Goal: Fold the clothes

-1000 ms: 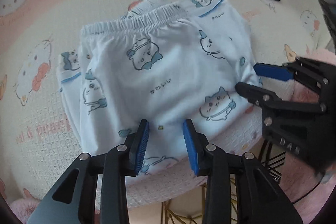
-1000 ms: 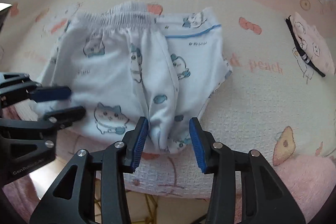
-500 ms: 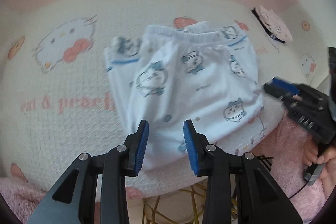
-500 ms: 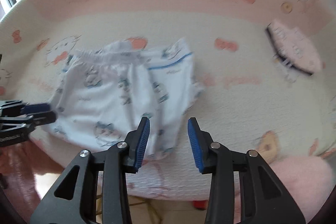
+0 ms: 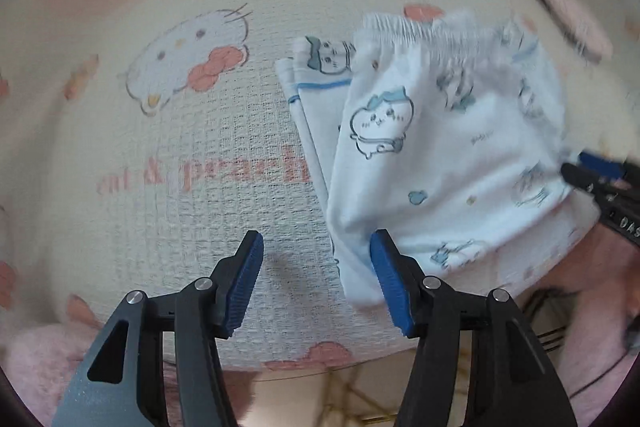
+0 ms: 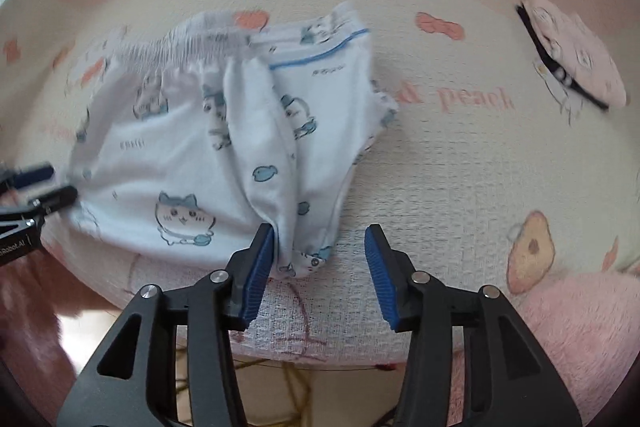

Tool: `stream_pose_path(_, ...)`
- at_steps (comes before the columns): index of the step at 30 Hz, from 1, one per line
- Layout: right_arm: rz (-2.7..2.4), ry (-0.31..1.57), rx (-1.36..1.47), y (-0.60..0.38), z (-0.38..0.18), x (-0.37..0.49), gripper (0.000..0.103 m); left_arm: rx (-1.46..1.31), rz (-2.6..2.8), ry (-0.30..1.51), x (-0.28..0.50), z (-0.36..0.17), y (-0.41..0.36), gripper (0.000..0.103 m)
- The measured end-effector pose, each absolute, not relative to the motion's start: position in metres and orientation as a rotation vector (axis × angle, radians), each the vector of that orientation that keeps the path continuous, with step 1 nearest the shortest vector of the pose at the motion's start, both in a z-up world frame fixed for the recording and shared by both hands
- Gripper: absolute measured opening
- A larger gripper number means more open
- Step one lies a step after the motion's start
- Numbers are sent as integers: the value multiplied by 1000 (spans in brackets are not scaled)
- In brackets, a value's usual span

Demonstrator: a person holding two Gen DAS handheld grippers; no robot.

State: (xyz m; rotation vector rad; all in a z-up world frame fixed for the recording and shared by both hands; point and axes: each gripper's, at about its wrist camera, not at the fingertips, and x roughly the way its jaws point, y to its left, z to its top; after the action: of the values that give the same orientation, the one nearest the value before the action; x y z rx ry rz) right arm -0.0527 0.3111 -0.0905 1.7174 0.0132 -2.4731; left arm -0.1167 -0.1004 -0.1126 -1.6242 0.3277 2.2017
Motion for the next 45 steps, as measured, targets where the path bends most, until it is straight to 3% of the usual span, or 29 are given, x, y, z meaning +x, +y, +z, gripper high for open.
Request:
stream_pose_path(5, -2520, -257, 1684, 346, -76, -56, 43, -1494, 2206, 217, -116, -96, -92, 59)
stream_pose_path(8, -2475, -302, 1757, 338, -87, -79, 43, -1482, 2155, 238, -117, -110, -52, 59)
stream_pose_path(14, -2385, -150, 1780, 304, -100, -83, 42, -1552, 2138, 452, -111, -133, -35, 59)
stream_pose_path(16, -2404, -17, 1841, 296, -109, -84, 42, -1562, 2150, 460, -114, -133, -37, 60)
stream_pose_path(18, -2432, 28, 1845, 293, -110, -86, 42, -1580, 2157, 433, -118, -133, -42, 66)
stream_pose_path(21, -2529, 74, 1880, 302, -107, -100, 38, -1605, 2163, 342, -126, -132, -51, 66)
stream_pose_path(25, -2490, -384, 1760, 336, -89, -105, 38, -1611, 2201, 225, -131, -121, -64, 66)
stream_pose_path(26, -2469, -388, 1733, 333, -86, -104, 38, -1615, 2203, 204, -132, -119, -67, 66)
stream_pose_path(34, -2325, 10, 1784, 258, -100, -114, 38, -1666, 2179, 143, -116, -111, -102, 66)
stream_pose_path(39, -2355, 9, 1814, 256, -103, -122, 42, -1663, 2200, 372, -108, -124, -84, 66)
stream_pose_path(45, -2443, -21, 1848, 265, -97, -129, 41, -1631, 2231, 432, -115, -126, -66, 68)
